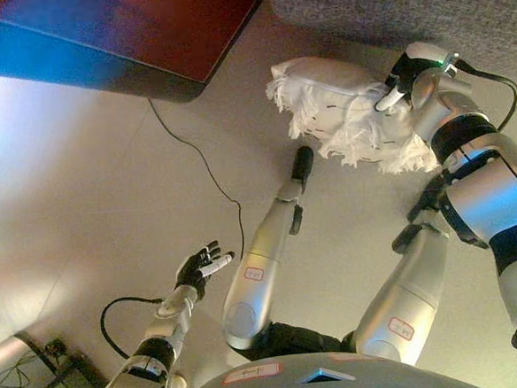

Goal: Pick up the pillow and put it on the sofa.

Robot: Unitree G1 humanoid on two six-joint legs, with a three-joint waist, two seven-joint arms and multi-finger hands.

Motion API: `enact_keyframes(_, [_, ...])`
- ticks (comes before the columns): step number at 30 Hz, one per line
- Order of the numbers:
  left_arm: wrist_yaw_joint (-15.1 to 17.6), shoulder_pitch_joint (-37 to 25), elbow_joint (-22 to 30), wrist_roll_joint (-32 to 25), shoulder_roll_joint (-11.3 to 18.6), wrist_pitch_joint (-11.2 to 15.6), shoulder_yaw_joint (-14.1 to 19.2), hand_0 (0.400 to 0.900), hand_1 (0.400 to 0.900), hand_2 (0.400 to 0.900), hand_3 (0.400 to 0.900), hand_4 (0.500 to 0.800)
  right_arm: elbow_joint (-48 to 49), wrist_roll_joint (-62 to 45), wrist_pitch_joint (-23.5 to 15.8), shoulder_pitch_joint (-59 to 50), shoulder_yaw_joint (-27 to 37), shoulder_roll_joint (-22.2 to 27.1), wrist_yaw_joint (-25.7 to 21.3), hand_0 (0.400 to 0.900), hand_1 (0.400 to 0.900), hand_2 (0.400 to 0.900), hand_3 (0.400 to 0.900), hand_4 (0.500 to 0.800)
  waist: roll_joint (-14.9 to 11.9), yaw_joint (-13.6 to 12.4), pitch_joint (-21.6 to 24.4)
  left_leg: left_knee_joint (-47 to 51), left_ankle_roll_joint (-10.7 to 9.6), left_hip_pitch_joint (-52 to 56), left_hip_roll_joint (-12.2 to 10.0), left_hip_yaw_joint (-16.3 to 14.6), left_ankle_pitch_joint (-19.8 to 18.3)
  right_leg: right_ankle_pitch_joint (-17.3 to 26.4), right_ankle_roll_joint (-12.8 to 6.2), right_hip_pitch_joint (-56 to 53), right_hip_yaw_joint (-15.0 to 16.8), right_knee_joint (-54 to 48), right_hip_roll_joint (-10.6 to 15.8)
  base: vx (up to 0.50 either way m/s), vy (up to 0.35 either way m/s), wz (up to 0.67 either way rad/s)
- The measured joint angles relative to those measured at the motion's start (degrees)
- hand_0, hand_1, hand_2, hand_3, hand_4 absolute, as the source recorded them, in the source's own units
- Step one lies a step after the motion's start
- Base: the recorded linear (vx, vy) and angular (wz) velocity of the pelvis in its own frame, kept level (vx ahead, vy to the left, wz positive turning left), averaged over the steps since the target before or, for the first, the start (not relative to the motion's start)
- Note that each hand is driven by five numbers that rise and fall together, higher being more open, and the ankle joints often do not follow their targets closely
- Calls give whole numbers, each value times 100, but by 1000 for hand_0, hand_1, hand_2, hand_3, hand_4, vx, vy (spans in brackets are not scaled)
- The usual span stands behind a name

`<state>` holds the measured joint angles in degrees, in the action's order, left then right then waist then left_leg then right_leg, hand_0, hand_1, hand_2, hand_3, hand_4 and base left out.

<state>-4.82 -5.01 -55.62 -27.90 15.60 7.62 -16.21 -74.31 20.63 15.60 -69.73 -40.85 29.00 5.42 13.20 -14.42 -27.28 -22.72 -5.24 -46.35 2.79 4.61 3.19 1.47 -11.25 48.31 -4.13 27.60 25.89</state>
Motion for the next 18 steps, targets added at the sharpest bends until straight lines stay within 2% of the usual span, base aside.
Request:
enact_keyframes(2, [-32, 14, -61, 0, -6, -117, -13, 900, 900, 900, 900, 800, 11, -9, -63, 167, 0, -89, 5, 400, 400, 400, 400, 500, -9, -8, -6, -30, 25, 220, -76, -12, 78, 35, 23, -280, -134, -26, -8, -4, -121, -15])
enact_keyframes(5, [-26, -9, -30, 0, -16, -130, -14, 900, 900, 900, 900, 800, 67, -22, -123, 398, 1, -94, 9, 400, 400, 400, 400, 500, -36, 30, -25, 43, 32, 635, -105, -25, 41, 173, -20, -776, -234, -246, -15, 19, -147, -16])
enact_keyframes(8, [36, -71, -38, 1, -9, -138, 40, 900, 900, 900, 900, 800, 209, -51, -213, 610, 8, -111, 24, 400, 400, 400, 400, 500, -113, 44, -76, 169, 2, 1139, -277, -102, -68, 230, 7, -1377, -530, -535, -43, 55, -165, -10])
enact_keyframes(10, [48, -115, -18, 3, -8, -185, 53, 900, 900, 900, 900, 800, 321, -71, -269, 647, 18, -63, 18, 400, 400, 400, 400, 500, -145, 109, -84, 193, -15, 1370, -375, -131, -119, 246, 28, -1647, -611, -616, -116, 95, -243, -9])
enact_keyframes(14, [133, -257, 1, 6, 59, -495, 308, 900, 900, 900, 900, 800, 1039, -145, -384, 1072, 42, 124, 45, 400, 400, 400, 400, 500, -299, 186, -121, 302, -102, 1945, -658, -195, -206, 197, 74, -2301, -785, -785, -339, 119, -194, -9])
enact_keyframes(18, [216, -236, -11, 34, 249, -802, 471, 900, 900, 900, 900, 800, 1986, -303, -490, 1621, 75, 225, 174, 400, 400, 400, 400, 500, -661, 372, -44, 387, -171, 2447, -874, -215, -301, 137, 152, -2838, -862, -975, -553, 188, -189, -16])
